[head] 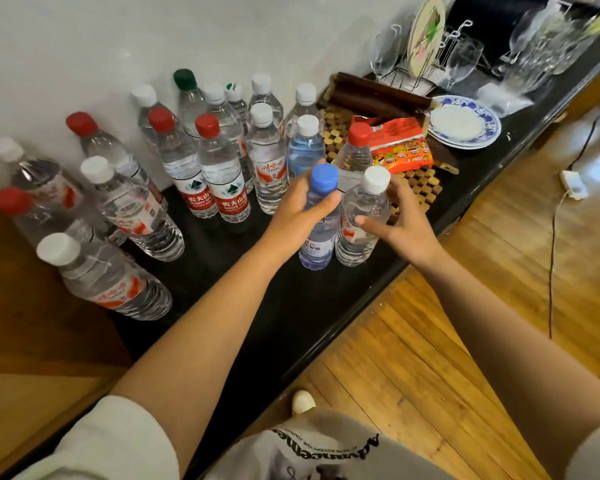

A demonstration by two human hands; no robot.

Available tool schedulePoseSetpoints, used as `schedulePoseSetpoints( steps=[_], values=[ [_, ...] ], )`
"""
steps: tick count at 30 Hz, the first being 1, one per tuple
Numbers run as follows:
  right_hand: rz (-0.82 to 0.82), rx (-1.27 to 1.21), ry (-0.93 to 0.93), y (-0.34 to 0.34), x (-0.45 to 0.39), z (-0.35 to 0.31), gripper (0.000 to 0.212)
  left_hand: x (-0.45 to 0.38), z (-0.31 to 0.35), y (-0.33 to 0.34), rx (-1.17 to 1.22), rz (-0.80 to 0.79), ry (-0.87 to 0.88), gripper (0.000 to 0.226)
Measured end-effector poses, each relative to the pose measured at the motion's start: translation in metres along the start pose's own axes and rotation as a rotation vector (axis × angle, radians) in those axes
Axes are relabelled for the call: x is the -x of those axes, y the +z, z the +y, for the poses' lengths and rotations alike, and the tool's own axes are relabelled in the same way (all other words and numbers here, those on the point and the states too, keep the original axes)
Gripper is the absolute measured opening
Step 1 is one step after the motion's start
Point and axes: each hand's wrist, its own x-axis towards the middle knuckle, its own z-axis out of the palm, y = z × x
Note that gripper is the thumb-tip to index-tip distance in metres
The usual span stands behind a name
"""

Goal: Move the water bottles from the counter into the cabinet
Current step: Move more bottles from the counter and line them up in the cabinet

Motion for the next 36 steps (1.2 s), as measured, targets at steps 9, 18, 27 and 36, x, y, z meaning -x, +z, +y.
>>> schedulePoseSetpoints(
  steps=[9,18,27,36],
  values=[
    [-0.147,-0.28,0.079,0.006,-0.003,0.011,0.072,-0.001,-0.002,-0.003,-0.022,-0.07,-0.011,0.034],
    [0.164,0.005,0.001,0.034,0.013,0.007,0.091,0.036,-0.005,-0.014,-0.01,-0.048,-0.014,0.038],
    [-0.099,-0.352,0.069,0.069,0.063,-0.021,0.065,0.143,-0.007,-0.065,0.045,0.102,-0.067,0.023],
    [-0.484,-0.694,0.151,0.165,0.121,-0.085,0.052,0.293,-0.001,-0.142,0.045,0.278,-0.125,0.055]
  ],
)
